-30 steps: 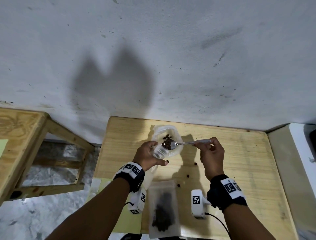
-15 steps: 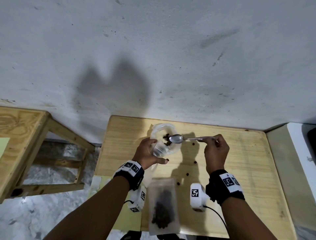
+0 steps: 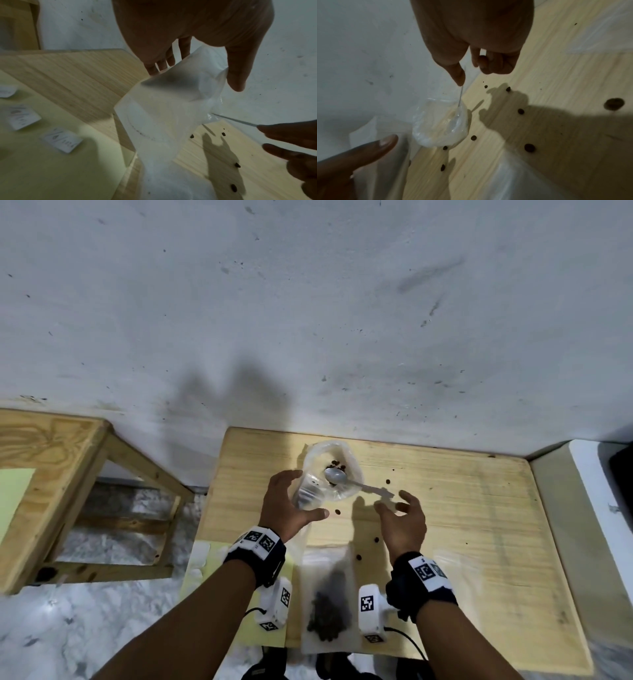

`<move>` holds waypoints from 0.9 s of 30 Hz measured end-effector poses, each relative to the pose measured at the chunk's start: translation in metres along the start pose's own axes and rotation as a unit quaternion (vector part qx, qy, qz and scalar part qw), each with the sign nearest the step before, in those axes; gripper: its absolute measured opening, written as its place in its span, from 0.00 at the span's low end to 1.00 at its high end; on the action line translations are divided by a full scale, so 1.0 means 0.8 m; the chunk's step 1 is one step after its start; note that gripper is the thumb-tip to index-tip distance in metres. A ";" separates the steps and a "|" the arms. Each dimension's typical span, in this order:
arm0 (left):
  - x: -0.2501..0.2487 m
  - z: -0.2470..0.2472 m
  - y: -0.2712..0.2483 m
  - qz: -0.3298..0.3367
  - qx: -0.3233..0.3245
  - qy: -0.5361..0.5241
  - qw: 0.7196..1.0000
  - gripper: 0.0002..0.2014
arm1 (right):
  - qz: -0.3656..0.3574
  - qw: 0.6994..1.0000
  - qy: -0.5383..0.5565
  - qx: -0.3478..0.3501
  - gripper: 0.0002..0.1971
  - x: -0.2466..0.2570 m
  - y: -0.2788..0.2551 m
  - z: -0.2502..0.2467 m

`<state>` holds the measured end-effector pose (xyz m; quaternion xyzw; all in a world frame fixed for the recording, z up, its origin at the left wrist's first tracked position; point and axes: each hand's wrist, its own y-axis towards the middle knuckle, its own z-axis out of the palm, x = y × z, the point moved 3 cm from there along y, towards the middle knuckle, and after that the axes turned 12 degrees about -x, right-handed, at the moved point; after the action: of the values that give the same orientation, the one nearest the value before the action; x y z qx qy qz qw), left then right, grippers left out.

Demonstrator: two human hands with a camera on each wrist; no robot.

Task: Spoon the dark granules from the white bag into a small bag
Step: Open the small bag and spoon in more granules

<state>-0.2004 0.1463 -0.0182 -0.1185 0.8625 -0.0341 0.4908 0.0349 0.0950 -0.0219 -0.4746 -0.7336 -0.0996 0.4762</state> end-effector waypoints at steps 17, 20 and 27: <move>-0.077 -0.001 -0.029 0.074 0.036 -0.104 0.991 0.41 | -0.331 0.923 -0.061 0.186 0.05 0.111 -0.050 -0.020; -0.088 -0.014 -0.022 0.033 -0.014 -0.170 0.985 0.09 | -0.331 0.932 -0.024 0.143 0.08 0.114 -0.042 -0.030; -0.105 -0.021 -0.018 0.014 -0.034 -0.225 0.974 0.08 | -0.275 0.942 0.095 0.167 0.22 0.130 -0.044 -0.042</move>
<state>-0.1709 0.1512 0.0632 -0.1281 0.7319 0.0296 0.6686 0.0177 0.1188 0.0887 -0.1560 -0.7931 -0.1475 0.5700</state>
